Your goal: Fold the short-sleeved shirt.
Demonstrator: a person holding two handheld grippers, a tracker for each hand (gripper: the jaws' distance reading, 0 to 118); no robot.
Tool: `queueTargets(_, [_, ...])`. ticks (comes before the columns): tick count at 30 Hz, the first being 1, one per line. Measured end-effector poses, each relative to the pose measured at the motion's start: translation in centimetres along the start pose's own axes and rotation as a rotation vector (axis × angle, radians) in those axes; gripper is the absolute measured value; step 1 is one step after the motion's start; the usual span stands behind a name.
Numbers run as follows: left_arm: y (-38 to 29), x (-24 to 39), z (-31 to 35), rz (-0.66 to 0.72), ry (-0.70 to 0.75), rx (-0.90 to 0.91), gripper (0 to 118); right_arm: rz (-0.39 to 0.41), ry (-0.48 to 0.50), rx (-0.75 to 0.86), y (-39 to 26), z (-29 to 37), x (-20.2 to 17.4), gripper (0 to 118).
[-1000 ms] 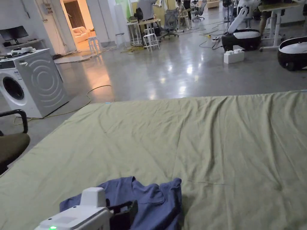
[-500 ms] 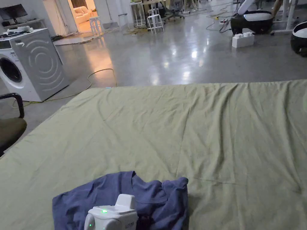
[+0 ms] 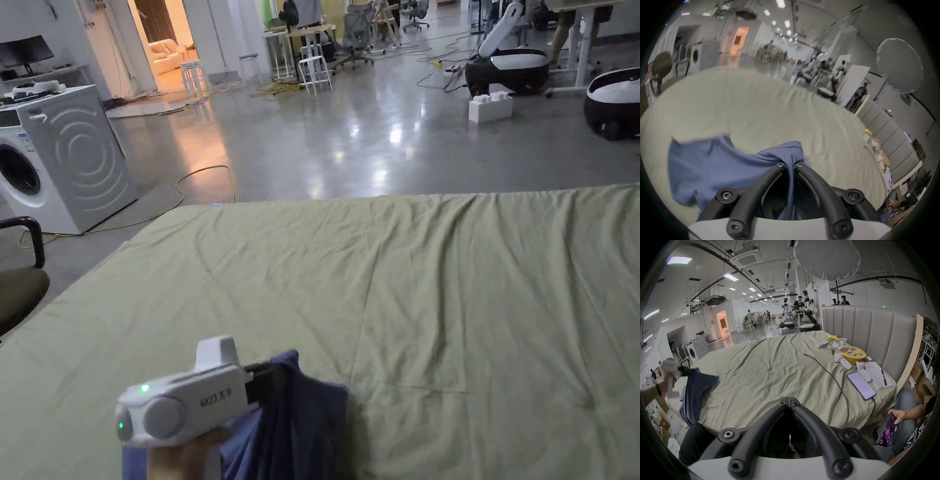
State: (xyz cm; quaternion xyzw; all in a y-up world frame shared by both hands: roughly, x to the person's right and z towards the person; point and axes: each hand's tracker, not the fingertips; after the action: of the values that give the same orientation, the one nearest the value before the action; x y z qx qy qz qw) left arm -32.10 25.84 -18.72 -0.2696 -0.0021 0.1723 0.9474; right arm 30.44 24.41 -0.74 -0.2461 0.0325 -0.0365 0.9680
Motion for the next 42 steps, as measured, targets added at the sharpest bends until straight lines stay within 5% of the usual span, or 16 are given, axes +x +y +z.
queueTargets(6, [8.0,8.1,-1.6,-0.139,-0.098,0.098,4,-0.066,-0.026,0.014,-0.8,0.9,0.8,0])
queueTargets(11, [7.0,18.5,-7.0,-0.34,-0.231,0.0,4,-0.071,-0.066,0.004,-1.4,1.4,1.9,0])
queueTargets(17, [-4.3,32.0,-13.5,-0.472,-0.46,-0.176,4,-0.108,-0.119,0.011,-1.6,3.0,2.9,0])
queueTargets(25, [-23.8,44.7,-12.7,-0.673,-0.725,-0.467,5,-0.123,-0.192,-0.037,-3.5,5.4,3.9,0])
queueTargets(29, [-26.2,44.3,-10.8,-0.704,-0.685,-0.446,7,-0.1,-0.189,-0.067,-4.3,5.8,4.0,0])
queueTargets(31, [-24.9,42.8,-9.9,-0.663,-0.722,-0.445,37,-0.099,-0.171,-0.072,-4.2,5.6,3.9,0])
queueTargets(33, [-22.2,40.8,-7.8,-0.607,-0.721,-0.374,85,-0.099,-0.13,-0.056,-3.8,5.0,3.6,0])
queueTargets(34, [-20.4,39.3,-6.1,-0.57,-0.702,-0.298,90,-0.09,-0.107,-0.04,-3.4,4.6,3.3,0])
queueTargets(42, [-8.8,24.5,12.8,-0.465,-0.329,0.278,90,0.047,0.055,0.17,2.5,3.4,-1.6,0])
